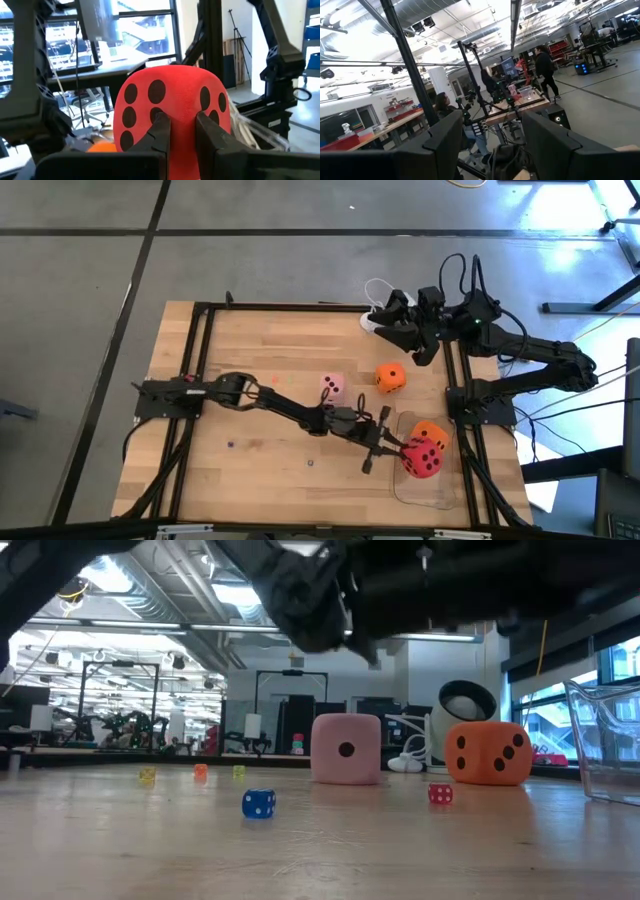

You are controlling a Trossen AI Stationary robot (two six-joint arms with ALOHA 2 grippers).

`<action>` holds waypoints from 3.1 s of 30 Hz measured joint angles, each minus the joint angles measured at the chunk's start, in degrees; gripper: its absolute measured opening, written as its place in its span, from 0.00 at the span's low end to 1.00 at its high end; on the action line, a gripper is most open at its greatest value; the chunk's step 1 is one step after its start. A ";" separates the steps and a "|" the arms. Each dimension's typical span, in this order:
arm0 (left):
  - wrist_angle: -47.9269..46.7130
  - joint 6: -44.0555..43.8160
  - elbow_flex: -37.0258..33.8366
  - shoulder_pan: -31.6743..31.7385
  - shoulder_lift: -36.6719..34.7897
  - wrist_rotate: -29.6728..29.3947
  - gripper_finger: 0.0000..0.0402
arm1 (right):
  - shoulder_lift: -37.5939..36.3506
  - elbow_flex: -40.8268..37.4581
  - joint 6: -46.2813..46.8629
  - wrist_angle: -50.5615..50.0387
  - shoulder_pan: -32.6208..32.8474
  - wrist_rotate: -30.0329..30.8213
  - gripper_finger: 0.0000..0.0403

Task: Pick & Place Dice
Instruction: Put the large red die into the transparent container, then put the small green die into the transparent container

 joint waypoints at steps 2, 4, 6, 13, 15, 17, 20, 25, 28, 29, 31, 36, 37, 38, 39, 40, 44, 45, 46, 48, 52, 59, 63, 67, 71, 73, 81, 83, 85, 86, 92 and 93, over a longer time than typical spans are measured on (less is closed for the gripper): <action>0.18 -0.02 1.87 -0.20 2.11 -0.17 0.09 | 0.00 0.00 0.00 -0.16 0.00 0.00 0.52; 0.13 -0.25 2.70 -0.33 3.37 -0.16 0.09 | 0.00 0.00 0.00 -0.73 0.02 0.00 0.52; 0.19 -0.24 2.70 -0.46 4.22 -0.18 0.10 | 0.00 0.00 0.00 -1.54 0.00 -0.02 0.52; -1.70 -1.54 2.75 -1.32 4.43 -0.25 0.10 | 0.00 0.00 -1.81 -4.85 0.02 0.03 0.52; -2.04 -2.30 2.72 -1.62 4.45 -0.29 0.13 | 0.00 0.00 -2.89 -6.04 0.02 0.04 0.52; -1.89 -2.69 2.72 -1.89 4.45 -1.77 0.16 | 0.02 0.00 -3.34 -7.01 0.02 0.06 0.52; -2.47 -1.77 2.72 -2.56 4.45 -4.86 0.22 | 0.02 0.00 -4.60 -7.89 0.31 0.09 0.52; -3.65 0.89 2.72 -3.36 4.45 -5.78 0.34 | 0.02 0.00 -5.22 -8.37 1.66 0.26 0.52; -4.81 1.26 2.72 -3.69 4.45 -5.79 0.39 | 0.02 0.00 -5.24 -8.81 2.54 0.59 0.52; -5.29 1.23 2.72 -3.78 4.45 -5.79 0.41 | 0.02 0.00 -5.27 -9.09 2.84 1.12 0.52; -5.47 0.89 2.72 -4.05 4.45 -5.79 0.42 | 0.02 0.00 -5.34 -9.55 3.61 2.40 0.52; -4.90 1.12 2.64 -4.91 3.61 -5.77 0.43 | 0.02 0.00 -5.44 -9.65 5.15 3.26 0.52; -5.06 1.59 2.64 -5.15 3.09 -5.70 0.43 | 0.02 0.00 -5.76 -9.84 5.45 3.30 0.52; -5.80 2.17 2.64 -5.38 2.44 -5.69 0.43 | 0.02 0.00 -6.09 -10.13 5.73 3.30 0.52; -6.67 2.87 2.64 -5.56 1.76 -5.59 0.43 | 0.02 0.00 -6.37 -10.51 6.03 3.31 0.52; -8.69 3.75 2.64 -5.70 0.86 -5.58 0.43 | 0.02 -0.01 -6.49 -10.92 6.30 3.30 0.52; -18.76 4.72 2.64 -6.25 -3.04 -5.59 0.44 | 0.02 -0.02 -6.49 -13.35 7.15 3.29 0.52; -21.44 4.52 2.64 -6.26 -4.09 -5.57 0.44 | 0.02 -0.02 -6.49 -13.74 7.35 3.32 0.52; -23.41 4.44 2.64 -6.29 -5.18 -5.48 0.43 | 0.02 -0.02 -6.51 -14.10 7.65 3.50 0.52; -27.76 4.35 2.64 -6.40 -7.44 -4.27 0.43 | 0.02 -0.02 -6.51 -14.44 8.37 4.23 0.52; -33.95 4.35 1.50 -6.98 -11.02 -3.00 0.41 | 0.06 -0.02 -6.78 -15.01 10.19 6.12 0.52; -35.73 4.91 -8.31 -7.68 -19.99 -4.70 0.38 | 1.76 -0.07 -9.60 -15.95 13.02 10.22 0.52; -34.05 2.78 -17.44 -8.30 -26.26 -7.63 0.37 | 3.73 -0.04 -12.03 -15.85 14.28 12.31 0.52; -28.86 0.64 -27.20 -10.03 -32.74 -13.55 0.37 | 6.36 -0.06 -14.10 -15.83 15.12 12.79 0.52; -24.08 0.41 -36.71 -12.91 -38.76 -22.64 0.37 | 9.29 -0.04 -15.10 -15.91 15.73 12.76 0.52; -21.61 0.16 -40.88 -14.42 -41.54 -28.04 0.36 | 10.98 -0.04 -15.10 -15.68 15.94 12.76 0.52; -16.13 -2.44 -53.80 -19.87 -52.28 -43.39 0.36 | 18.31 -0.04 -16.93 -15.71 16.49 12.97 0.52; -16.00 -3.10 -56.05 -21.02 -54.56 -46.54 0.36 | 20.14 -0.04 -19.34 -15.47 16.46 13.64 0.52; -15.81 -3.63 -58.19 -22.17 -56.35 -50.89 0.36 | 22.00 -0.04 -21.79 -14.98 16.26 14.95 0.52; -15.27 -4.00 -59.25 -22.61 -57.26 -53.09 0.36 | 22.88 -0.04 -22.52 -14.85 16.04 15.43 0.52; -10.81 -4.57 -65.97 -24.77 -62.76 -58.59 0.36 | 26.80 -0.04 -22.83 -14.55 13.26 15.32 0.52; -9.65 -4.26 -67.25 -24.89 -63.54 -58.53 0.36 | 27.26 -0.04 -22.82 -14.41 12.66 15.30 0.52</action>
